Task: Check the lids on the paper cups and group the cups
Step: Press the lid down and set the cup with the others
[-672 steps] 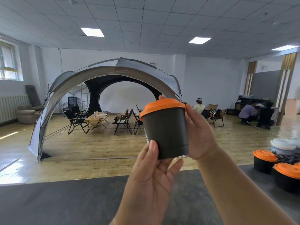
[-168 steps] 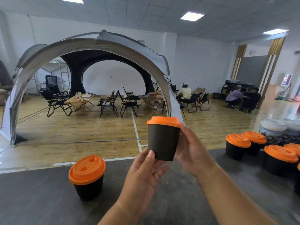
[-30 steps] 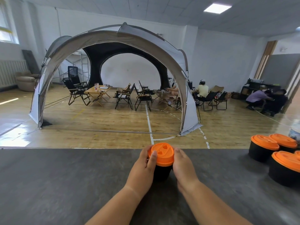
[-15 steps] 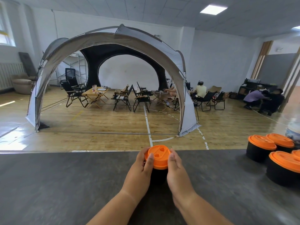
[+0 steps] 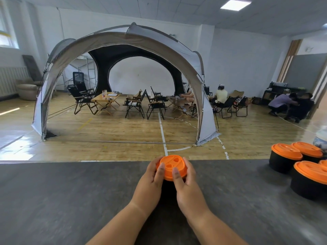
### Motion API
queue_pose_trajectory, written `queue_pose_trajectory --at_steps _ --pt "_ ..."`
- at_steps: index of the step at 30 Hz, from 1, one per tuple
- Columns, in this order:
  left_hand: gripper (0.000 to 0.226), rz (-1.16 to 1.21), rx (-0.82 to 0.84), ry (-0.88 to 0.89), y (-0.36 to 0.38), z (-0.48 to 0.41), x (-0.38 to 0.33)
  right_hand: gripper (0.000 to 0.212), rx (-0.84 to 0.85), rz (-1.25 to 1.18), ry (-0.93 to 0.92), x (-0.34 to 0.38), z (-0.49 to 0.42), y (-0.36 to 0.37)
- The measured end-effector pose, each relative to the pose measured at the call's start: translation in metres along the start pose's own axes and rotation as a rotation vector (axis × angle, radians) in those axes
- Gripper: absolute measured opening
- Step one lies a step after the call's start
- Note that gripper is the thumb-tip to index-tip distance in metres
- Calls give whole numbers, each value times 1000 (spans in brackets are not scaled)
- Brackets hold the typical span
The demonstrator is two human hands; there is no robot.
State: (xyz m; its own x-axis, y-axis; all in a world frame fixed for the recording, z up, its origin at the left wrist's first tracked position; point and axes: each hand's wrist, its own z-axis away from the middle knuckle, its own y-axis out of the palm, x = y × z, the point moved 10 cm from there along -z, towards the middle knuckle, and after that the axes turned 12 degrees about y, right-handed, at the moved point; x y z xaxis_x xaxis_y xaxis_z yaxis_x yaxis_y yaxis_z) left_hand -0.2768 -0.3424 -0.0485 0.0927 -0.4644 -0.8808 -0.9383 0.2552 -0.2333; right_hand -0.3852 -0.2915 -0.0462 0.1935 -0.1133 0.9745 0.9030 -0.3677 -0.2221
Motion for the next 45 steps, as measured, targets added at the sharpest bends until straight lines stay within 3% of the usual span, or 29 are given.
queue_pose_trajectory --at_steps 3,7,13,16,24,29,33,38,41,45 --pt "34 -42 -54 30 -8 2 -5 52 8 -94 30 -3 -3 -4" --pt "17 -19 -129 0 -14 3 -4 57 -28 -152 57 -6 -10 -14" --pt "44 345 -168 -258 4 7 11 58 -68 -65 28 -4 -5 -14" --pt "54 396 -219 -283 14 10 15 59 -86 -42 32 -7 -6 -14" --pt "27 343 -361 -221 11 10 6 61 -102 -50 4 -10 -9 -14" --pt "33 360 -304 -303 4 1 9 37 -50 -36 28 -8 -11 -13" --pt "32 349 -186 -294 5 -7 7 32 -14 -54 32 -6 -12 -15" --pt "38 528 -211 -360 16 1 17 24 46 -58 36 -5 -17 -15" --pt "35 423 -180 -335 12 -2 20 19 60 -67 34 -5 -19 -16" --pt "35 381 -233 -241 3 -3 19 26 76 -88 29 -2 -14 -13"
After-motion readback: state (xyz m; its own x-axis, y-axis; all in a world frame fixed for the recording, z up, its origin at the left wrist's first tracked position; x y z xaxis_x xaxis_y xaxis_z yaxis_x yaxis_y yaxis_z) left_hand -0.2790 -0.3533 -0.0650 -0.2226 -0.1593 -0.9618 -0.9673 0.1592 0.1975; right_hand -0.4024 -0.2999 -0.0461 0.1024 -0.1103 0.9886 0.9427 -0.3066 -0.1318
